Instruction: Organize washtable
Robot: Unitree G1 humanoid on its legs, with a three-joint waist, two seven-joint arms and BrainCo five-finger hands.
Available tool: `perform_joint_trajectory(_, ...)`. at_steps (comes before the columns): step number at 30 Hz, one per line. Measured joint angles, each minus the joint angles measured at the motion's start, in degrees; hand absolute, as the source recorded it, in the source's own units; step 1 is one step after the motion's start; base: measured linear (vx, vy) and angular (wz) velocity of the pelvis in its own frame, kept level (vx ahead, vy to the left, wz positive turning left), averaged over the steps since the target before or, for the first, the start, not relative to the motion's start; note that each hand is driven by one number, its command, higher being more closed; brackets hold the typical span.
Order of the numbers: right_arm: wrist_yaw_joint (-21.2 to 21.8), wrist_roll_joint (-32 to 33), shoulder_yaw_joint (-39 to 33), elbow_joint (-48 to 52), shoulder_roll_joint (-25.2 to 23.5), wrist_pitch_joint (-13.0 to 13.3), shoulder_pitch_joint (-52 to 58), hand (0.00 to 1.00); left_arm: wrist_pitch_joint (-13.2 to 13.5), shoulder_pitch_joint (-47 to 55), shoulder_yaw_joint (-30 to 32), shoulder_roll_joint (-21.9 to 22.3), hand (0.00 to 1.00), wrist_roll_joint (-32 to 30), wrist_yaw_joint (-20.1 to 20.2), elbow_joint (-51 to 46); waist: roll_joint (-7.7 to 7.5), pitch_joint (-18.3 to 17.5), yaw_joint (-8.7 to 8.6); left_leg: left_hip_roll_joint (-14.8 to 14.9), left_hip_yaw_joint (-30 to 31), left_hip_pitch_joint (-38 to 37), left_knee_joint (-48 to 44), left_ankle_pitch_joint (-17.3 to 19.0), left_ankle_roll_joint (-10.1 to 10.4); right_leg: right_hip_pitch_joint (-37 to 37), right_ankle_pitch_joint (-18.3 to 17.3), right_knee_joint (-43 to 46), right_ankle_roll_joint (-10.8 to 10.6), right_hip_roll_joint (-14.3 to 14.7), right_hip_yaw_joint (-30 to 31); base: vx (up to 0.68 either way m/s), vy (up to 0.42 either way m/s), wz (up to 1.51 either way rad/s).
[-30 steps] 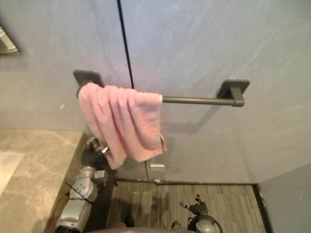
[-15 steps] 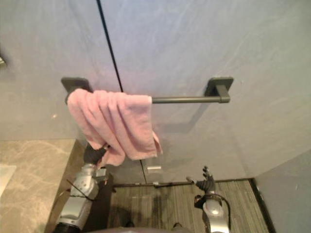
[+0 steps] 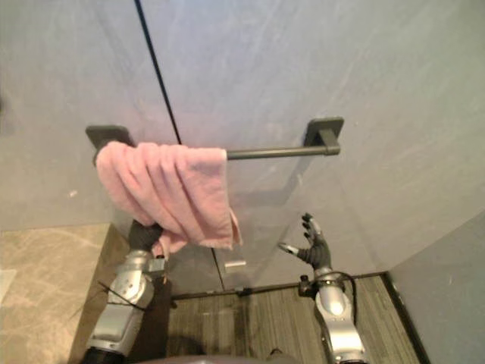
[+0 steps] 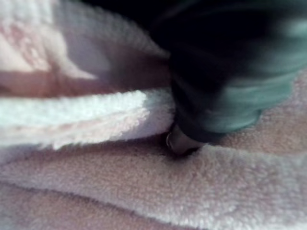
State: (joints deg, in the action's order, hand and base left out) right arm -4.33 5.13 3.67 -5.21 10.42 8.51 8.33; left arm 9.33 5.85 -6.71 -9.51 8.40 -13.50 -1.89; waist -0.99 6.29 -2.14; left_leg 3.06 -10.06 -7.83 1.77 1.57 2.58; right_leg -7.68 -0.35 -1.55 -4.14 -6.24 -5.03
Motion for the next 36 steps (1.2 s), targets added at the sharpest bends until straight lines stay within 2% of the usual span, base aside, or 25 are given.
perform_joint_trajectory(7,2.34,1.43,6.08,-0.02,2.63,0.00,-3.64,0.00,0.05,-0.87,-2.21,0.21,1.00,0.04,1.05,0.01,0.00,0.02,0.38,-0.13,1.16,0.21,-0.20,-0.06,-0.07,-0.24,-0.29,0.39,-0.36,-0.16,-0.66,-0.03,-0.018,0.07)
perform_joint_trajectory(21,2.17,3.29,12.27,-3.13,4.52,-0.09,-8.85,0.00,0.14,-0.95,-5.16,0.28,1.00,1.16,1.34,0.08,-0.29,0.09,0.15,-0.01,3.43,1.31,0.37,-1.46,-0.02,-0.10,-0.45,0.42,-0.45,0.05,-2.64,-0.03,-0.025,0.08)
perform_joint_trajectory(27,2.22,3.35,13.46,-5.17,4.28,-0.24,-11.39,0.00,0.58,-0.96,-6.75,0.36,1.00,1.73,2.27,0.08,-0.55,0.00,1.33,0.07,3.78,1.63,0.70,-1.90,-0.02,0.15,-0.42,0.40,-0.41,0.15,-2.85,-0.04,-0.018,0.04)
perform_joint_trajectory(33,2.90,3.38,15.38,-8.10,2.43,-0.46,-15.17,0.00,0.96,-0.98,-6.67,0.32,1.00,2.73,2.27,0.07,-2.05,-0.43,1.81,0.00,4.21,2.65,0.88,-2.25,-0.09,0.95,-0.30,0.33,-0.28,0.15,-3.19,0.00,-0.008,0.03)
perform_joint_trajectory(36,3.38,3.42,15.46,-8.34,1.87,-0.86,-15.67,0.00,1.01,-1.18,-6.67,0.36,1.00,3.28,2.27,0.07,-2.17,-0.42,2.92,-0.04,4.40,2.78,0.86,-2.26,-0.09,0.95,-0.30,0.32,-0.28,0.13,-3.23,-0.01,-0.009,0.04)
